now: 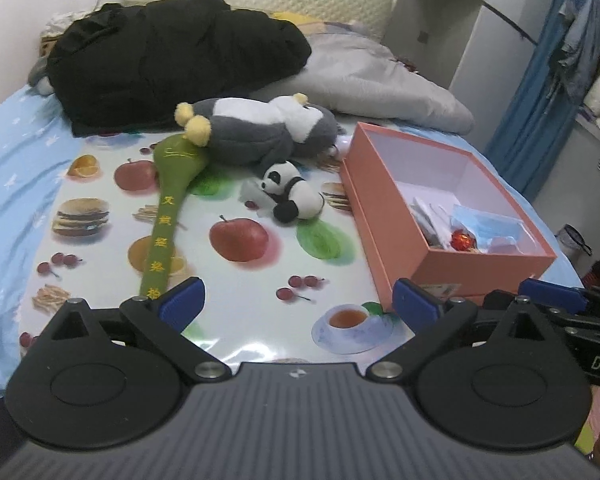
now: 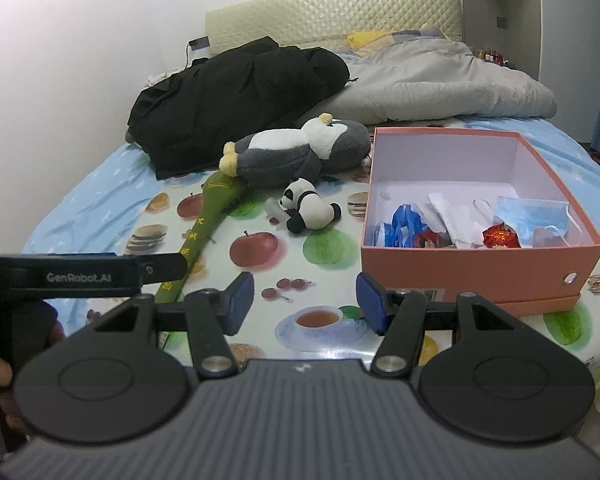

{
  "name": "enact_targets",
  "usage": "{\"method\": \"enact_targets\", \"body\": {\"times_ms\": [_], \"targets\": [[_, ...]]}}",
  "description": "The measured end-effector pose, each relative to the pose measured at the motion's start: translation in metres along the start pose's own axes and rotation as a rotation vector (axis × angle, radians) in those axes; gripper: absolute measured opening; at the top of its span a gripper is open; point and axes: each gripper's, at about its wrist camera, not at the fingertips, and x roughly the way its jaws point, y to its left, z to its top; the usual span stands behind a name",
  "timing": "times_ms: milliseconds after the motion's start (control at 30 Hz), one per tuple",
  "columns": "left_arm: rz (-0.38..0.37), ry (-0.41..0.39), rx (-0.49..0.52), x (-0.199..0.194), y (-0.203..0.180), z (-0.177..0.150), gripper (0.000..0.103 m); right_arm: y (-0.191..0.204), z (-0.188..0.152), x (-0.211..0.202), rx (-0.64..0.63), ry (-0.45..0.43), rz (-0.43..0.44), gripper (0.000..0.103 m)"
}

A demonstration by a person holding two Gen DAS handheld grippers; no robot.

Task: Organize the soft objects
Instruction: 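Withdraw both open tools from the box back toward the panda plush, then lower the right tool onto the small panda plush and close on it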

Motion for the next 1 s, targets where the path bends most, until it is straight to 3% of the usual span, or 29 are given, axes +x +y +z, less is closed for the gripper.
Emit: {"method": "enact_targets", "body": {"times_ms": [367,733,1000], "targets": [[0.032,0.0,-0.049,0.022,0.01,0.007,0.102,-0.009,-0.002,0.018,0.017,0.03,-0.011,0.059],[-0.018,0.01,-0.093,0.076,0.022,0.031,0.1,-0.005,0.023,0.063,-0.03,0.046,-0.009,0.059],[-0.075,0.016,-0.178,0.123,0.045,0.053,0.082,0.006,0.041,0.103,-0.062,0.053,0.009,0.058]]}}
